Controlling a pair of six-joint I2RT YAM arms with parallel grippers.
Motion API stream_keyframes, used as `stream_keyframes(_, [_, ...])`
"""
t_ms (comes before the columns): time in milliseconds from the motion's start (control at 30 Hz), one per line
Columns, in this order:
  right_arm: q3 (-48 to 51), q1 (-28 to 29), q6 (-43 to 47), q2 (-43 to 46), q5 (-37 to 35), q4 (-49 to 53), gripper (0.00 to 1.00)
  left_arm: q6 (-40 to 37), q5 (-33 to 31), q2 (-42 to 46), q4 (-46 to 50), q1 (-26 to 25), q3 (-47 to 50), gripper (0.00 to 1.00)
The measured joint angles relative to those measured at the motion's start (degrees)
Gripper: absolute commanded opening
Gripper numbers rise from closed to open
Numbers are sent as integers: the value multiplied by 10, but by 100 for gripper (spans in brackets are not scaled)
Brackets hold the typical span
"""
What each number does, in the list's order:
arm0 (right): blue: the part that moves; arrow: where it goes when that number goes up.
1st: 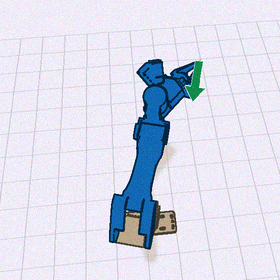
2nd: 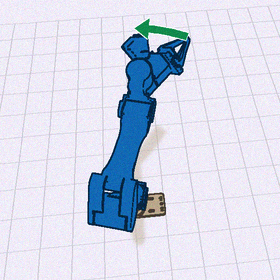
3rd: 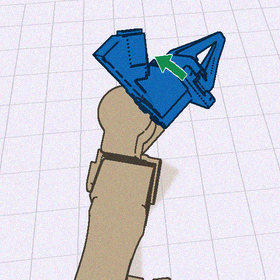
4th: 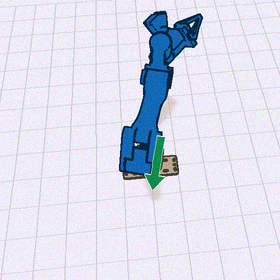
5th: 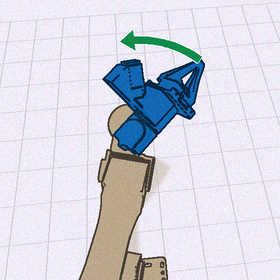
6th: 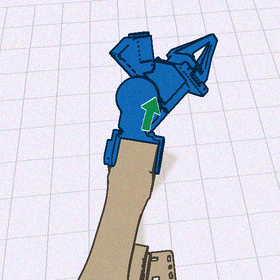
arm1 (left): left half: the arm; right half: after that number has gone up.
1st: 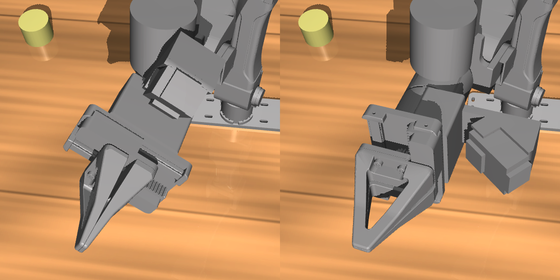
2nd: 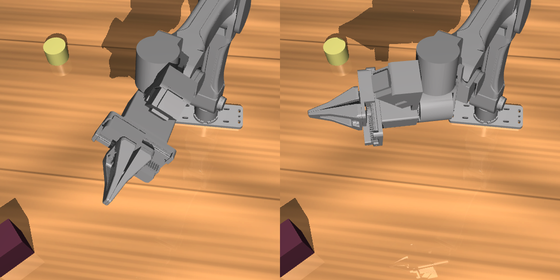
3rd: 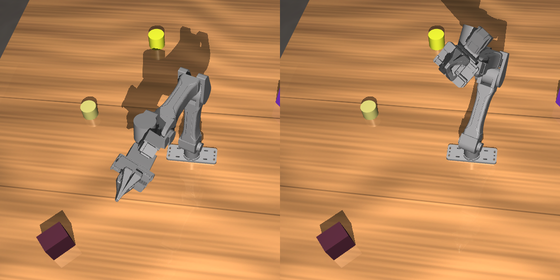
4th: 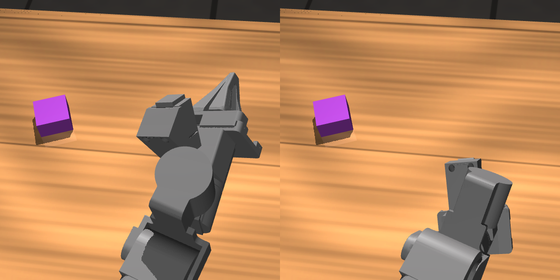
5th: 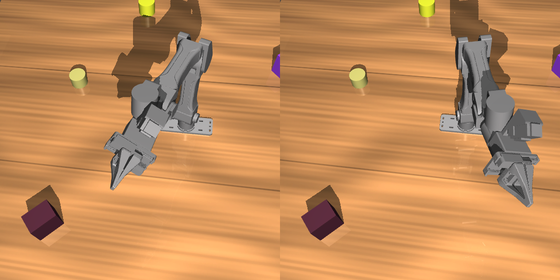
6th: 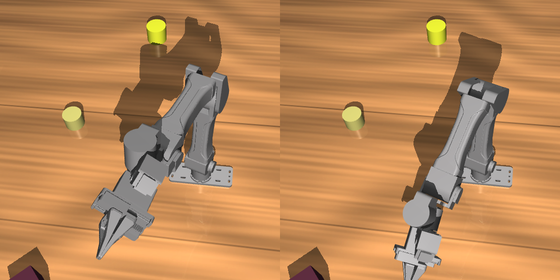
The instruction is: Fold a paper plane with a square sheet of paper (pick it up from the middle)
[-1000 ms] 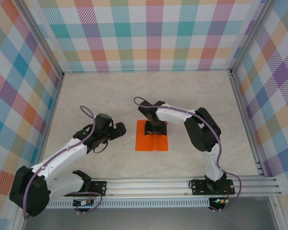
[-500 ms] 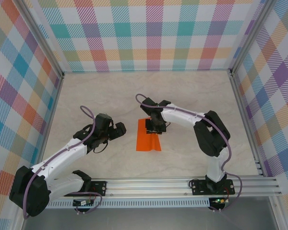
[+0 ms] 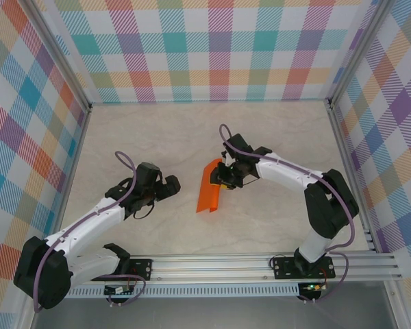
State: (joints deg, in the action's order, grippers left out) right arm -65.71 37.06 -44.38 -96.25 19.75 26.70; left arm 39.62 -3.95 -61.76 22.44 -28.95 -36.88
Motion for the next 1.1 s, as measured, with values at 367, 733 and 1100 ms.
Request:
stream_keyframes(367, [90, -26, -28, 0, 69, -96, 36, 2, 56, -28, -25, 0, 0, 100])
stream_keyframes(733, [111, -28, -28, -25, 53, -104, 47, 6, 122, -70, -62, 0, -4, 100])
stream_keyframes(1100, [111, -31, -14, -24, 27, -81, 62, 12, 143, -97, -80, -3, -18, 100])
